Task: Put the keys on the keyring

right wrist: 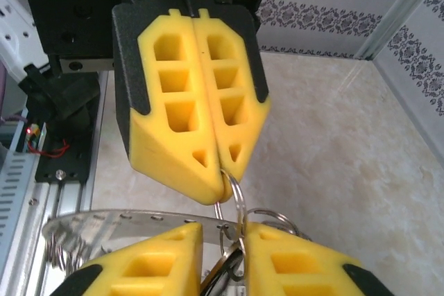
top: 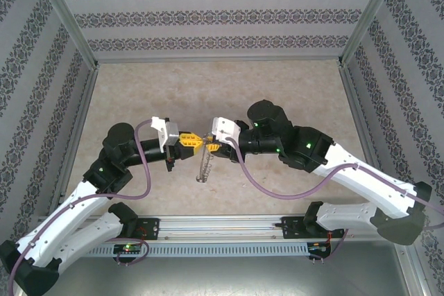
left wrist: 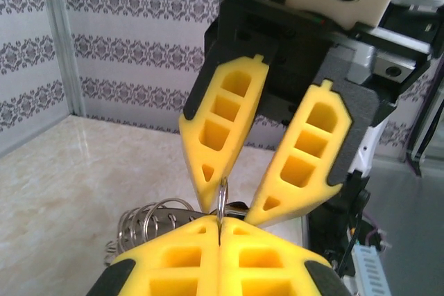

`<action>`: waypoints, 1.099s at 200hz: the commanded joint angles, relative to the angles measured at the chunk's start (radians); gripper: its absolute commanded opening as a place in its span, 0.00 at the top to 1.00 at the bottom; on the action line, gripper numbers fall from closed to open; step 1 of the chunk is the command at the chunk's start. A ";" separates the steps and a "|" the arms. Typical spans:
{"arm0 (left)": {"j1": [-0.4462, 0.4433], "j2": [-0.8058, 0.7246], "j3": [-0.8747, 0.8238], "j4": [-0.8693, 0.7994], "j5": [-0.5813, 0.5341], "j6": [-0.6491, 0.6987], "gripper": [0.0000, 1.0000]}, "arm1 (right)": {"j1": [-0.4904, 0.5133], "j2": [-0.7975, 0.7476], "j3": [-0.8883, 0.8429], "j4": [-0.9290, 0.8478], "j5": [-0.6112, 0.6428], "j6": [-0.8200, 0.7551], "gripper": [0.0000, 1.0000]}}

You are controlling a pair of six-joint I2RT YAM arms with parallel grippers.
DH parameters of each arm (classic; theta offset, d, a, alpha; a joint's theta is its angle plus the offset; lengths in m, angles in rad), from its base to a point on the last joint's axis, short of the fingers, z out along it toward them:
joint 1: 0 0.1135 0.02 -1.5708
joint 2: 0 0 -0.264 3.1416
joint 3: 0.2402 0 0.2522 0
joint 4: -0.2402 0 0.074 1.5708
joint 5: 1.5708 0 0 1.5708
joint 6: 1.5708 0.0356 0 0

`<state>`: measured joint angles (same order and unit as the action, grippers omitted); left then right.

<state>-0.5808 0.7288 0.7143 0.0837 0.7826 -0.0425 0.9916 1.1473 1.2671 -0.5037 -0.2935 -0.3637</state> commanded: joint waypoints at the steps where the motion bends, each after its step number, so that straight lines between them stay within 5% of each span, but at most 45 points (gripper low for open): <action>1: 0.006 -0.022 -0.010 0.217 0.034 -0.111 1.00 | -0.013 -0.029 -0.024 0.064 -0.044 0.037 0.82; 98: 0.006 -0.014 -0.011 0.220 0.053 -0.117 1.00 | -0.021 -0.023 -0.016 0.090 -0.036 0.029 0.94; 128: 0.005 0.005 0.049 -0.008 0.047 0.018 1.00 | -0.024 -0.024 -0.003 0.067 -0.011 0.013 1.00; 146: 0.006 0.012 0.115 -0.220 -0.002 0.160 0.81 | -0.023 -0.011 0.021 0.020 -0.002 -0.006 1.00; 165: 0.006 0.036 0.179 -0.383 -0.035 0.279 0.75 | -0.019 0.014 0.052 -0.041 -0.001 -0.028 1.00; 220: 0.005 0.100 0.250 -0.501 -0.013 0.378 0.75 | -0.011 0.050 0.093 -0.101 -0.026 -0.054 1.00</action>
<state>-0.5789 0.8162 0.9382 -0.3149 0.7551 0.2470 0.9791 1.1934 1.3121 -0.5880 -0.3031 -0.3962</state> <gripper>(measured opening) 0.248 0.062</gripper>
